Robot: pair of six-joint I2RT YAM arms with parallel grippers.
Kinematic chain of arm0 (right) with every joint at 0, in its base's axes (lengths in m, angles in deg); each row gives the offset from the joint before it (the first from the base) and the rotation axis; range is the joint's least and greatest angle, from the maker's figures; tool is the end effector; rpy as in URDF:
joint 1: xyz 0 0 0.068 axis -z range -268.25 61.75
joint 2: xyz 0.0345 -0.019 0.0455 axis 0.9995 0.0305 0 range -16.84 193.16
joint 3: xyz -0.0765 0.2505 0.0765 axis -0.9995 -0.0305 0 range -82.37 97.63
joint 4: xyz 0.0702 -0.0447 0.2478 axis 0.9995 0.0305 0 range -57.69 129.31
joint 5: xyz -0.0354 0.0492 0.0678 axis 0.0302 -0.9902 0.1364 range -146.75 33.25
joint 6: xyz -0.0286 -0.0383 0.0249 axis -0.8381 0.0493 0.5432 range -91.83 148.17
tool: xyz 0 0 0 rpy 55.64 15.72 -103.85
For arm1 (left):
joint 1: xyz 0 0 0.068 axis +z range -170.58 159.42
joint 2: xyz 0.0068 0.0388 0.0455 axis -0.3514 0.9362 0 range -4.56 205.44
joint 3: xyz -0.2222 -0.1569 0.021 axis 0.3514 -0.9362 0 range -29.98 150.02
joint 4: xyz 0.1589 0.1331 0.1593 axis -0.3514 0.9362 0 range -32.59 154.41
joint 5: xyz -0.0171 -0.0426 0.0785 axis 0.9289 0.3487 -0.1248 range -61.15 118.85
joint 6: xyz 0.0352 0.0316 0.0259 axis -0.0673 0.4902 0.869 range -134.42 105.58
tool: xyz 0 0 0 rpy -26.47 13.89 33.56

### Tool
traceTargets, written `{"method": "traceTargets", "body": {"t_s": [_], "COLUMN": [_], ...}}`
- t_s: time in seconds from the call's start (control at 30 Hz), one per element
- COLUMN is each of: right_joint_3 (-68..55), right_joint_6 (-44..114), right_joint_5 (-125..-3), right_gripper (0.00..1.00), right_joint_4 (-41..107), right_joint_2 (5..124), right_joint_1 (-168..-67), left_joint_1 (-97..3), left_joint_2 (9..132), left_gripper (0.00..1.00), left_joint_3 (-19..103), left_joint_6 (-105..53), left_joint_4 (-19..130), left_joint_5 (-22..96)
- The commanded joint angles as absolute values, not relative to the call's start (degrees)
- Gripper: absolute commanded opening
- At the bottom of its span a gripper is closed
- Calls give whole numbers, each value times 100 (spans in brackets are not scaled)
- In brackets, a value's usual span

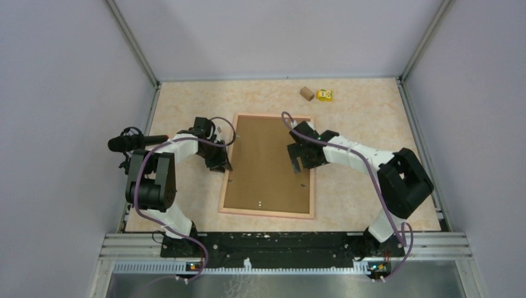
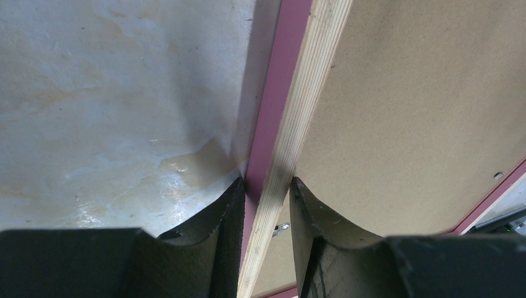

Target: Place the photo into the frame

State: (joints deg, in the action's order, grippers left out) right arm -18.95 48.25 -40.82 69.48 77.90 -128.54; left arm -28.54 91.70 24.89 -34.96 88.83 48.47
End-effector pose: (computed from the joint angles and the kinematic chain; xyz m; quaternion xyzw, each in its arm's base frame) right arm 0.2520 0.2009 0.1999 -0.1453 0.9624 -0.0247 0.2281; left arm 0.2995 -0.0539 0.1561 -0.0814 0.9712 -0.1995 0.1013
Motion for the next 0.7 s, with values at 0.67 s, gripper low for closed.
{"method": "traceTargets", "body": {"t_s": [0.67], "right_joint_3": [-3083], "right_joint_6": [4955], "right_joint_5": [-4579], "right_gripper": [69], "right_joint_4": [6296], "right_joint_2": [7265], "right_joint_1": [-13182], "left_joint_1": [-2862], "left_joint_2": [9207], "left_gripper": [37], "left_joint_3": [2278], "left_joint_6": [-3393], "left_joint_4": [8891], "left_joint_5": [4820]}}
